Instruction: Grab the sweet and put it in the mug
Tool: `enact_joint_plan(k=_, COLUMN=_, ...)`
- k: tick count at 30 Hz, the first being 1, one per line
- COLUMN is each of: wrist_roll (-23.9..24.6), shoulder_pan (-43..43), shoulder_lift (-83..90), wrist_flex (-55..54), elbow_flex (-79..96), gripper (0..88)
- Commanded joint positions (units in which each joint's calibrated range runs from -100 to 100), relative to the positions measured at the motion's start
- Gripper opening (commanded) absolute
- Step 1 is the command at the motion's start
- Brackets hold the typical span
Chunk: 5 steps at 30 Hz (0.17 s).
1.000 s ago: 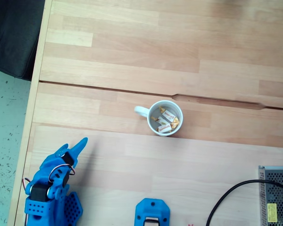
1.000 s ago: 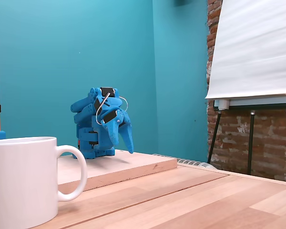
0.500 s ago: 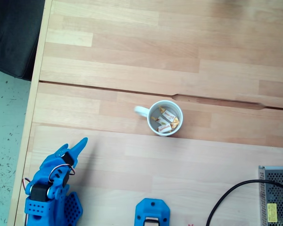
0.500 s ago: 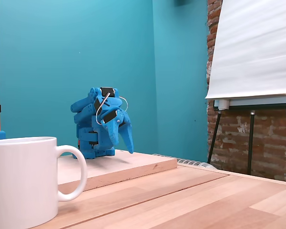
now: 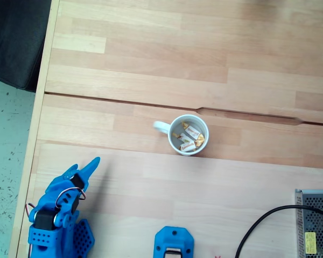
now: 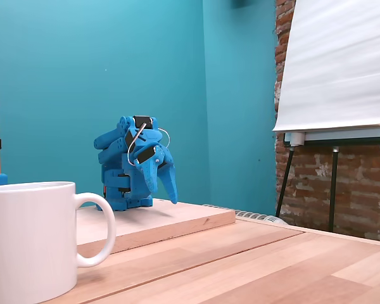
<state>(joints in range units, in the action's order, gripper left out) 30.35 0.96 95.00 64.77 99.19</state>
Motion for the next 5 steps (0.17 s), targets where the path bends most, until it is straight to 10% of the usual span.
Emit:
enact_joint_plan(k=1, wrist_roll=-0.2, shoulder_pan=0.35, shoulder_lift=0.43, wrist_flex=-0.25, elbow_flex=0.81, gripper=33.4)
enact_joint_plan(k=5, wrist_roll=-0.2, shoulder_pan=0.35, shoulder_lift=0.43, wrist_flex=-0.25, elbow_flex=0.81, gripper=33.4)
